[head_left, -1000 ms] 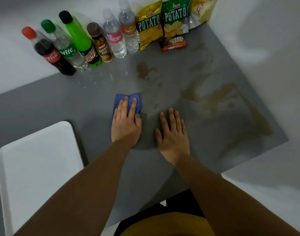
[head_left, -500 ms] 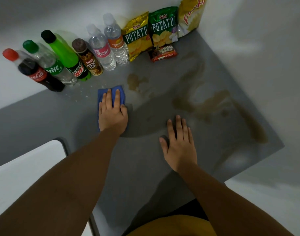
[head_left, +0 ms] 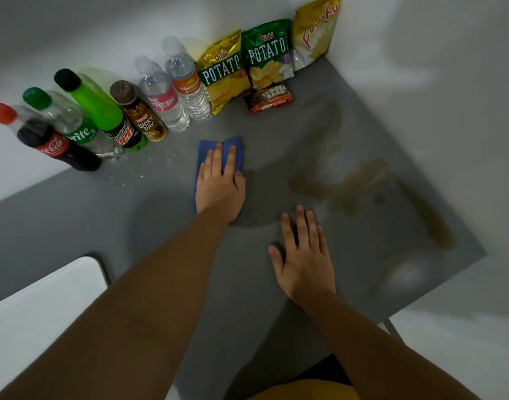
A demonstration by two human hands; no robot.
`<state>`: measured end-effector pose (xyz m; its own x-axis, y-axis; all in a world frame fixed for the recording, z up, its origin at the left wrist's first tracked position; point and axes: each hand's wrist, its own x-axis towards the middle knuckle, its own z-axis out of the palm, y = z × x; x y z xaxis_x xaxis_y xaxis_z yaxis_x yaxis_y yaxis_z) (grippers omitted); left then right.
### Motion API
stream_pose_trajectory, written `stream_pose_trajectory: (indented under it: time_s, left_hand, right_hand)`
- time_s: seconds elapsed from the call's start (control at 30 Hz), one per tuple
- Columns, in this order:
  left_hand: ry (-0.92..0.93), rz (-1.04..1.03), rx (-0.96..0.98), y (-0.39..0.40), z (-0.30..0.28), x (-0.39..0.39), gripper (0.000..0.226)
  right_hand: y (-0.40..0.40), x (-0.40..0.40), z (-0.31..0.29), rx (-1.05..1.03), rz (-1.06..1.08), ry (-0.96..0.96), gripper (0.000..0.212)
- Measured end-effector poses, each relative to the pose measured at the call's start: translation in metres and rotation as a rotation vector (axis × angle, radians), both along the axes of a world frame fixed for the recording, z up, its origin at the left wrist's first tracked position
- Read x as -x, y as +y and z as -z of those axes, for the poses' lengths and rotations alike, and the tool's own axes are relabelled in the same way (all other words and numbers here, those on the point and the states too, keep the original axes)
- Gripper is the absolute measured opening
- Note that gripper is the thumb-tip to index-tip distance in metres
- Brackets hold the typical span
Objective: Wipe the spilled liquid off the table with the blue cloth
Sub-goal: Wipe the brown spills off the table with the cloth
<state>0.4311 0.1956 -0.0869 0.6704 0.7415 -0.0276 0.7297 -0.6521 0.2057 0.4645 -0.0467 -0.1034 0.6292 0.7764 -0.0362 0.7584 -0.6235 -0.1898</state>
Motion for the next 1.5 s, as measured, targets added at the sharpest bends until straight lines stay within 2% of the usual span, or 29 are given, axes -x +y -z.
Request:
stream_pose_trajectory:
  time_s: [0.13, 0.33, 0.53, 0.83, 1.17, 1.33, 1.5]
  left_hand:
    - [-0.049, 0.049, 0.011, -0.036, 0.001, 0.033, 0.06]
    - [-0.042, -0.056, 0.008, -0.028, 0.005, 0.09, 0.059]
    - [-0.123, -0.077, -0.077, 0.025, -0.002, 0.069, 0.055]
    - [-0.035, 0.006, -0.026, 0.059, 0.001, -0.002, 0.062]
    - [-0.05, 0.168, 0.016, -0.007, -0.004, -0.032, 0.06]
    - [-0.068, 0.153, 0.02, -0.058, 0.0, 0.008, 0.06]
    - [-0.059, 0.066, -0.024, -0.051, 0.002, 0.065, 0.058]
  right_hand:
    - [0.0, 0.0, 0.002, 0.008, 0.006, 0.008, 0.073]
    - [0.002, 0.0, 0.002, -0.01, 0.017, 0.011, 0.072]
    - [0.0, 0.001, 0.0, -0.029, -0.004, -0.027, 0.07]
    - [0.001, 0.001, 0.004, -0.031, -0.003, -0.057, 0.07]
    - [0.001, 0.0, 0.007, -0.04, -0.006, -0.077, 0.069]
    - [0.001, 0.0, 0.006, -0.034, -0.002, -0.064, 0.072]
    - [0.0, 0.001, 0.006, -0.066, 0.002, -0.063, 0.071]
